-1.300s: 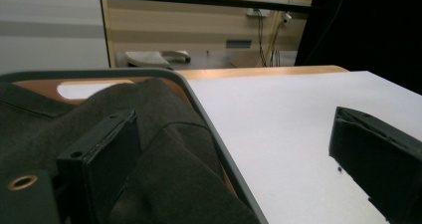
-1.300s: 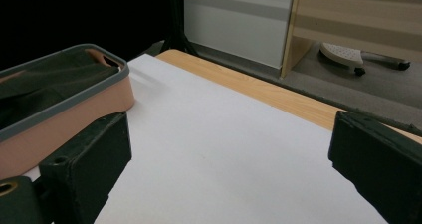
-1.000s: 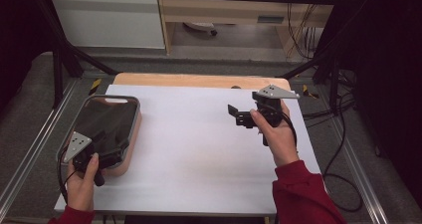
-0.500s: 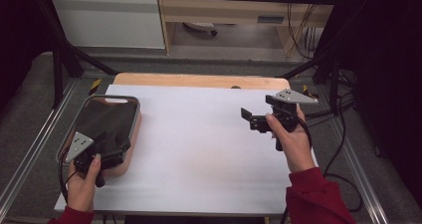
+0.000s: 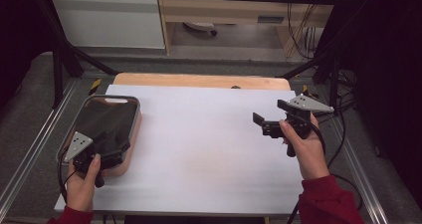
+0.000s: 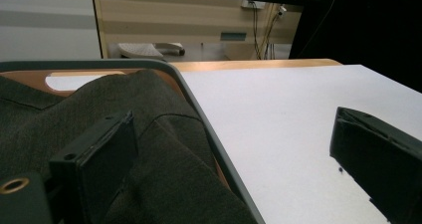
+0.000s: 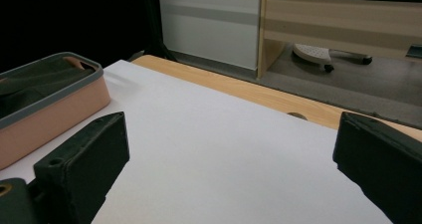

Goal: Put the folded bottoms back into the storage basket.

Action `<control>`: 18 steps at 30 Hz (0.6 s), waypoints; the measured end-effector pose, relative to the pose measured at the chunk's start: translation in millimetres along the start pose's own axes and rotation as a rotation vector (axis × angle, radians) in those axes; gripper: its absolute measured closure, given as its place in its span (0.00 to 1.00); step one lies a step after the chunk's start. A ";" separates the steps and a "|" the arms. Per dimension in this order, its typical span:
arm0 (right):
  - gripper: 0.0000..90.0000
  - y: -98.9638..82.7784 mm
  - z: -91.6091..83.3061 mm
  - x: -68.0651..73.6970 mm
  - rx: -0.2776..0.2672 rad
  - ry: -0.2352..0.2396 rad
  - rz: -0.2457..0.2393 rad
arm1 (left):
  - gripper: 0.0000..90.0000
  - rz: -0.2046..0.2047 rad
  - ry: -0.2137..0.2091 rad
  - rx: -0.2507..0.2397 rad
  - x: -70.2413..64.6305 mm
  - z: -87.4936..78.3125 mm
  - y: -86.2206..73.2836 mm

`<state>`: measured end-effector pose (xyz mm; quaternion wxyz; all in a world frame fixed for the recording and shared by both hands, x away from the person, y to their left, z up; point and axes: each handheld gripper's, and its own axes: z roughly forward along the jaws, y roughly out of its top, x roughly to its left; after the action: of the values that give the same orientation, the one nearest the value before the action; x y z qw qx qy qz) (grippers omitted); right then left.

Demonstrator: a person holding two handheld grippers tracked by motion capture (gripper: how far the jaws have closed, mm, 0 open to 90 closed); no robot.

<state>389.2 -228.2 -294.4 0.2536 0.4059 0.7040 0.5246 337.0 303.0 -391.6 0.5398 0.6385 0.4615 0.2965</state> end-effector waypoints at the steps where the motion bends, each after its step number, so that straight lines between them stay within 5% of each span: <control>1: 0.02 -1.1 -1.6 -1.0 0.000 -0.007 0.003 | 0.06 -0.003 0.002 0.000 0.0 -0.1 -0.1; 18: 0.02 -24.7 -24.3 -8.4 0.015 -0.034 0.006 | 0.06 0.004 -0.008 0.017 -0.6 -0.5 0.7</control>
<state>367.2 -251.1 -310.6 0.2606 0.4189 0.7024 0.5131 336.6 302.7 -390.7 0.5358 0.6449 0.4607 0.2912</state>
